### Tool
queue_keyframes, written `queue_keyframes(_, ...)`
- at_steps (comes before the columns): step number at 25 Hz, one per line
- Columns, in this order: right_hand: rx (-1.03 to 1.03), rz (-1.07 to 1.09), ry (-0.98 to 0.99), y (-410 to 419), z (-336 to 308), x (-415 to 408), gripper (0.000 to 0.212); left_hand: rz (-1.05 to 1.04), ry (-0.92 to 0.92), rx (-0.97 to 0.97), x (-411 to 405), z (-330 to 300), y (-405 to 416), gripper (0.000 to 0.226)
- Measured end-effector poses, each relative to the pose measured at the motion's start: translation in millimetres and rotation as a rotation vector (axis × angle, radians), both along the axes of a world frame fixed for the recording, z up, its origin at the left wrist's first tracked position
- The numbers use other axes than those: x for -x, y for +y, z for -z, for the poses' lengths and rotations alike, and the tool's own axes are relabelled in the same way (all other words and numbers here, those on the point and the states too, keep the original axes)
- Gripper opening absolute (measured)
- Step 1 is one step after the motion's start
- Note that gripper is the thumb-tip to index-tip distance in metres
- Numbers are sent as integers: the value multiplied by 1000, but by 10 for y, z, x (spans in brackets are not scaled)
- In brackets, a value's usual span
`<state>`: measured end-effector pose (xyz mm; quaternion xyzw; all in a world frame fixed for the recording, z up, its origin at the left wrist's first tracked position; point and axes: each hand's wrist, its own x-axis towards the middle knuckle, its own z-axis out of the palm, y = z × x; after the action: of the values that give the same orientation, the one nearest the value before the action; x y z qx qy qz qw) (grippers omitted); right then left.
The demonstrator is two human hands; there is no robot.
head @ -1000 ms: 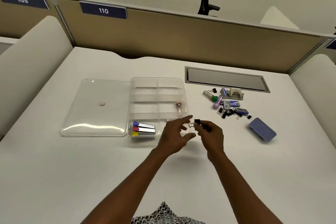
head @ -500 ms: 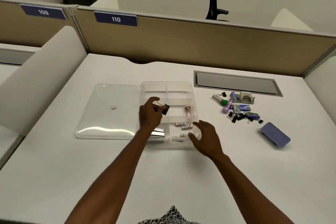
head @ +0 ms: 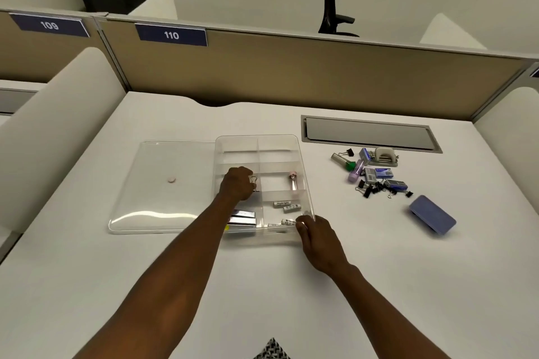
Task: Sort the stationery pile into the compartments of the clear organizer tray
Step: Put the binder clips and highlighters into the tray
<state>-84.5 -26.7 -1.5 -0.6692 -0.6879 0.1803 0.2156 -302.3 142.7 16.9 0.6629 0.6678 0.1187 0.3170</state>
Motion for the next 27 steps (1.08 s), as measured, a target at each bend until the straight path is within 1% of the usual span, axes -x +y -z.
queue_keyframes(2,-1,-3,-3,15,36,-12,57,-57,17,-88,-23,-47,-76,41)
queue_keyframes(5,8,-26,-8,18,39,-39,43,-132,3,-145,-50,-11,-129,26)
queue_keyframes(8,33,-16,-14,-4,-15,-39,35,-92,-9,-101,-66,27,-115,20)
queue_keyframes(10,69,-35,-13,-18,-87,-56,38,-79,4,-102,-61,36,-76,18)
queue_keyframes(12,119,-51,61,-31,-162,-91,46,-119,-5,-119,-67,-2,-72,15)
queue_keyframes(14,122,12,198,-17,-211,-157,47,-152,-50,-180,-125,-69,-97,12)
queue_keyframes(15,74,80,247,19,-203,-228,45,-151,-87,-238,-177,-96,-128,11)
queue_keyframes(16,0,160,249,73,-180,-328,42,-146,-125,-310,-241,-126,-182,10)
queue_keyframes(18,-97,327,156,221,-112,-620,39,-143,-172,-440,-400,-202,-333,16)
queue_keyframes(19,-69,391,80,301,-91,-791,42,-143,-181,-475,-499,-236,-415,19)
queue_keyframes(20,13,426,-1,369,-80,-960,47,-128,-192,-492,-620,-265,-497,21)
queue_keyframes(22,217,411,-168,473,-67,-1247,60,-55,-258,-511,-879,-280,-647,20)
queue_keyframes(24,335,326,-342,517,-39,-1415,64,14,-339,-525,-1128,-256,-778,19)
queue_keyframes(25,349,291,-398,521,-10,-1452,63,37,-365,-530,-1241,-250,-837,19)
queue_keyframes(27,286,287,-400,482,62,-1446,57,100,-393,-548,-1452,-241,-950,17)
